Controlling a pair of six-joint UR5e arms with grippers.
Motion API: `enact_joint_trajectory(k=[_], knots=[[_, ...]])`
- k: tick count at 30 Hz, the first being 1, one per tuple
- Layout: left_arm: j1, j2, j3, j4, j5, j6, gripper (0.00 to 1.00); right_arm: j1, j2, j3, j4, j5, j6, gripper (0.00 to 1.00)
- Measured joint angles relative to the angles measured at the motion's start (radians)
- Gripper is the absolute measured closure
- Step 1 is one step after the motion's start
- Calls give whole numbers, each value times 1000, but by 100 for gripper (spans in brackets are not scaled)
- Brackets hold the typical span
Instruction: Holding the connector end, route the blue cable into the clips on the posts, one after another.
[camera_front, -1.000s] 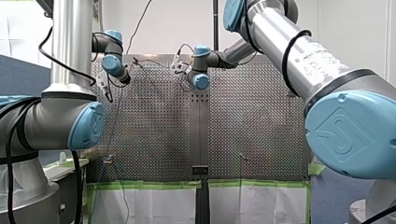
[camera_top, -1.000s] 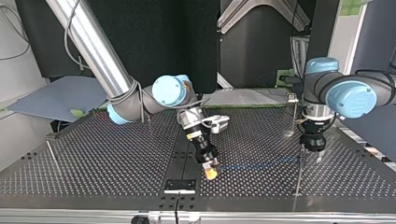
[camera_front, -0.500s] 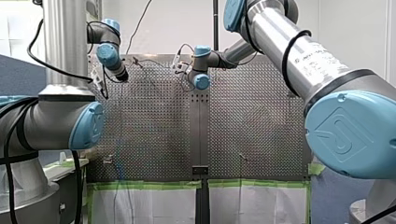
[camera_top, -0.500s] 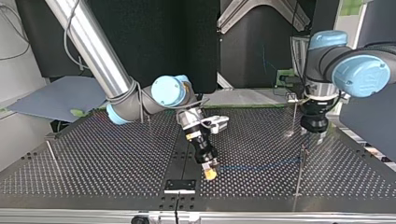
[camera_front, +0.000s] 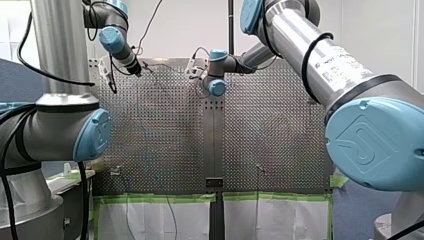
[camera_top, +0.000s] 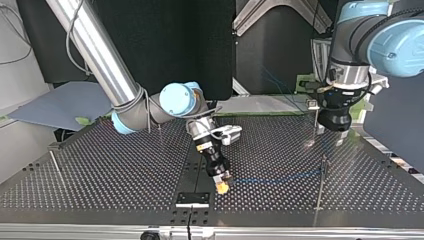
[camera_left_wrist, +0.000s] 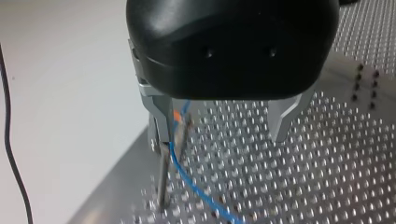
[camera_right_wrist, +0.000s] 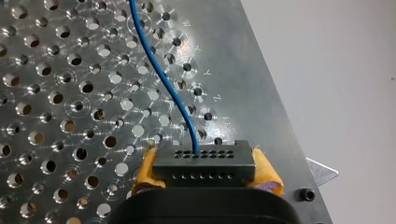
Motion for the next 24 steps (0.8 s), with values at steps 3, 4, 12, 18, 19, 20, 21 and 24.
enact_joint_trajectory(k=[3,4,12,18,19,20,21,24], knots=[[-9,24,0,-16,2,14,1,-1,0,0,1,0,5,100],[-12,30,0,-18,1,18,1,-1,0,0,1,0,5,100],[-28,28,0,-17,1,79,1,-1,0,0,1,0,7,100],[-37,21,0,-3,4,136,1,-2,0,0,-1,1,7,100],[-38,28,0,3,4,145,1,-2,0,0,-1,1,7,100],[-40,35,0,11,6,157,1,-2,0,0,-1,1,7,100],[-41,39,0,18,7,166,1,-2,0,0,0,1,7,100],[-46,36,0,42,11,193,1,-2,1,0,0,-1,7,100]])
